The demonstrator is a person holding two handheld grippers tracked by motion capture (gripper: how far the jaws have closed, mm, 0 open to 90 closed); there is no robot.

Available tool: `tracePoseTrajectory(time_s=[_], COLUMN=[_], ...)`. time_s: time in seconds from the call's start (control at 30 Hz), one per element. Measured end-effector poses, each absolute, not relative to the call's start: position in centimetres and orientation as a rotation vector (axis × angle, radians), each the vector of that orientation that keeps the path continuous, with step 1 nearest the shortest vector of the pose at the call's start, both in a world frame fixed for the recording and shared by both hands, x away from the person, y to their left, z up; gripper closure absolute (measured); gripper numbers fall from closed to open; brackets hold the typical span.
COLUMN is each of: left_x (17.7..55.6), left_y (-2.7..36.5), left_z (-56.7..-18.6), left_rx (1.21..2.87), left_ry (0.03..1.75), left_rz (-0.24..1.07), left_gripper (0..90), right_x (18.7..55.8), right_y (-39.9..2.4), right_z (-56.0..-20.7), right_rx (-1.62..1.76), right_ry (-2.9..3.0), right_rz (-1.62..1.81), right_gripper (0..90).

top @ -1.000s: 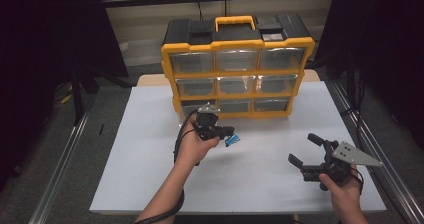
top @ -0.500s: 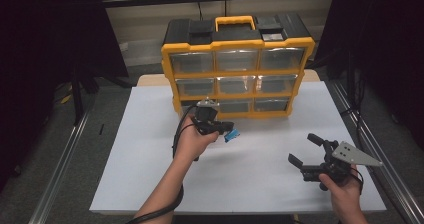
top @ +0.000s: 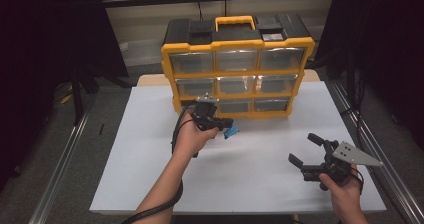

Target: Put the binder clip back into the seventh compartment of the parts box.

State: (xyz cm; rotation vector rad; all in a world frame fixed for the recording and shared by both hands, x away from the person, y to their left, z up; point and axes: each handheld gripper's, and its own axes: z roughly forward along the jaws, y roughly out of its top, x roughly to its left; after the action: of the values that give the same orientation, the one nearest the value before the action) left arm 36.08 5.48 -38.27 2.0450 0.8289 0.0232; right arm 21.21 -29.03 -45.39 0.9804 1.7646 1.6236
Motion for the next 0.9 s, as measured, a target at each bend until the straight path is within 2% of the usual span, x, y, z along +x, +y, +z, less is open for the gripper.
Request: tracePoseTrajectory(time_s=[0.9], left_x=[37.1], left_y=[6.0], left_z=[-36.2], left_rx=[2.034], left_ry=[0.835], left_rz=[0.067], left_gripper=[89.3], right_x=[21.2], right_y=[-29.1], right_z=[-45.4], right_rx=[0.977], right_ry=[1.767], right_rz=[1.626], right_gripper=[1.7])
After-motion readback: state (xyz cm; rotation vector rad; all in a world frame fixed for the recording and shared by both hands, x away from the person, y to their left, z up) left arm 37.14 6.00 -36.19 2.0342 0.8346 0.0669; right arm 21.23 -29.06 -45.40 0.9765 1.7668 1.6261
